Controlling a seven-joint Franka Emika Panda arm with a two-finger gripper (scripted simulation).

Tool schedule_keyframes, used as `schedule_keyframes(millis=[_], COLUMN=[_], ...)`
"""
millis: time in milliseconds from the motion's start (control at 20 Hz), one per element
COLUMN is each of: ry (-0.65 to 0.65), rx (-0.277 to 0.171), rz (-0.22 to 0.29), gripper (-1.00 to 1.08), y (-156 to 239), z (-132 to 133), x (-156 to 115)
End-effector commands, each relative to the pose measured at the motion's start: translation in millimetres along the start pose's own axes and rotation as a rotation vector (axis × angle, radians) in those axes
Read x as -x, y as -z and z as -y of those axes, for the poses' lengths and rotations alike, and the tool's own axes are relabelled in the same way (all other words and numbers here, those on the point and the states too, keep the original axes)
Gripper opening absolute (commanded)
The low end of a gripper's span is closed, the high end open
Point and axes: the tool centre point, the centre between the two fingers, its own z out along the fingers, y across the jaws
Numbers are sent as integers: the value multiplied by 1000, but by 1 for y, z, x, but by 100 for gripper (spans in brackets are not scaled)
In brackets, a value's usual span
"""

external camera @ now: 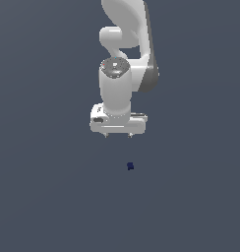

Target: Pick up the object and move it to a goal position.

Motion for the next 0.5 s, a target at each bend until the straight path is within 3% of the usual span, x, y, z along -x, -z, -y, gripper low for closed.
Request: schedule_keyframes(millis=[0,450], ry=[0,44], rx=[0,27], rz=[0,-21], gripper=[100,100], y=[0,3], z=[0,5], x=[0,-7])
